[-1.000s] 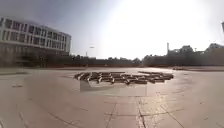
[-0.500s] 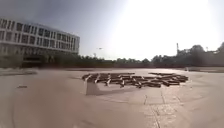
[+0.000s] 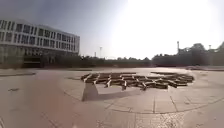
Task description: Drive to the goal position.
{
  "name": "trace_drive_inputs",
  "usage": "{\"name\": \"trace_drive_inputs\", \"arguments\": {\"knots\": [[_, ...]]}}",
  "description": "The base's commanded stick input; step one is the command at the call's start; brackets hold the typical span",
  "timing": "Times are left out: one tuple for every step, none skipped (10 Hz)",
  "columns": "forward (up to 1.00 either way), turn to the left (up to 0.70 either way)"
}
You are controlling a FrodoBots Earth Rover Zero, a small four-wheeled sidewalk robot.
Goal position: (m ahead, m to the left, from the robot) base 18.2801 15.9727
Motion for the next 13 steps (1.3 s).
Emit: {"name": "trace_drive_inputs", "arguments": {"knots": [[0.7, 0.35], [0.7, 0.35], [0.7, 0.35], [0.7, 0.35], [0.7, 0.35], [0.7, 0.35], [0.7, 0.35], [0.7, 0.35], [0.7, 0.35], [0.7, 0.35], [0.7, 0.35], [0.7, 0.35], [0.7, 0.35]]}}
